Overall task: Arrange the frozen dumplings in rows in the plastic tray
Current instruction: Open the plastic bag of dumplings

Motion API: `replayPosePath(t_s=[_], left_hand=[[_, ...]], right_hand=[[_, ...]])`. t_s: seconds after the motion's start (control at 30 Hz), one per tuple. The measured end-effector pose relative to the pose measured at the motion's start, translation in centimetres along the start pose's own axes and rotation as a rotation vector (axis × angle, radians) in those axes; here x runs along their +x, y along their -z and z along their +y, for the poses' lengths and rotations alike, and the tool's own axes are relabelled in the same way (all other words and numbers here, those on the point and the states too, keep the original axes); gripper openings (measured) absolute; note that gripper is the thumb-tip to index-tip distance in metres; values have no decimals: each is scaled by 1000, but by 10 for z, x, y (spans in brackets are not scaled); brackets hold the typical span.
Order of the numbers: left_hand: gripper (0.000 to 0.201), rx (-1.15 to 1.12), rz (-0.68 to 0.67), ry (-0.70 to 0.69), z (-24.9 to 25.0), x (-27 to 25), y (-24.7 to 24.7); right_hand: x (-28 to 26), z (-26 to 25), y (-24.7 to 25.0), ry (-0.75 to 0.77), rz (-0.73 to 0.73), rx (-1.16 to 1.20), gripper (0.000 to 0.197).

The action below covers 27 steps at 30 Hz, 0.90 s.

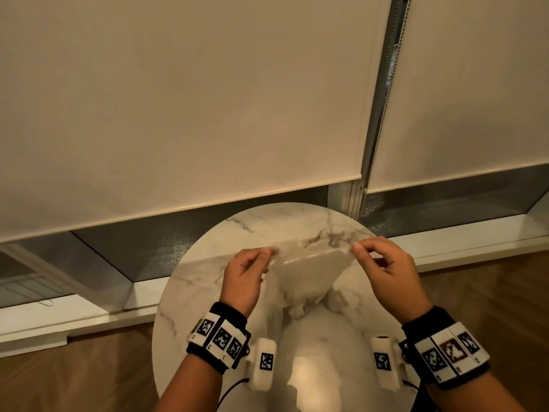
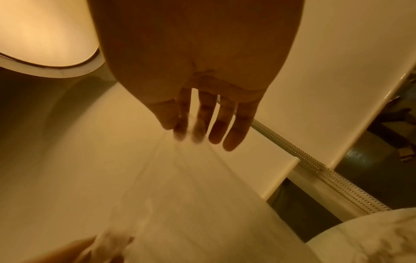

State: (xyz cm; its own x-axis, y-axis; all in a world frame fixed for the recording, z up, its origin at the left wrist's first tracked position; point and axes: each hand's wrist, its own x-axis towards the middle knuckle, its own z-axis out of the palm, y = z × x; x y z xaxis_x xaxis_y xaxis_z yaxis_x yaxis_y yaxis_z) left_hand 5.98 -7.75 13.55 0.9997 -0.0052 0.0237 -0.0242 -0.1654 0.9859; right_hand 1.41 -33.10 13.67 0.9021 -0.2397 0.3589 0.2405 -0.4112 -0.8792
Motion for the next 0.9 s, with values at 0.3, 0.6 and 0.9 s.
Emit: replayPosePath(t_s=[0.3, 0.6, 0.9], left_hand=[[15, 270, -1, -129, -26, -8, 0], [26, 94, -154, -60, -12, -14, -10], [28, 41, 72, -27, -16, -8, 2]], right_hand=[[-29, -23, -21, 358, -226, -143, 11], [-49, -3, -79, 86, -543, -533, 56], [-55, 2, -59, -395, -1147, -756, 28]])
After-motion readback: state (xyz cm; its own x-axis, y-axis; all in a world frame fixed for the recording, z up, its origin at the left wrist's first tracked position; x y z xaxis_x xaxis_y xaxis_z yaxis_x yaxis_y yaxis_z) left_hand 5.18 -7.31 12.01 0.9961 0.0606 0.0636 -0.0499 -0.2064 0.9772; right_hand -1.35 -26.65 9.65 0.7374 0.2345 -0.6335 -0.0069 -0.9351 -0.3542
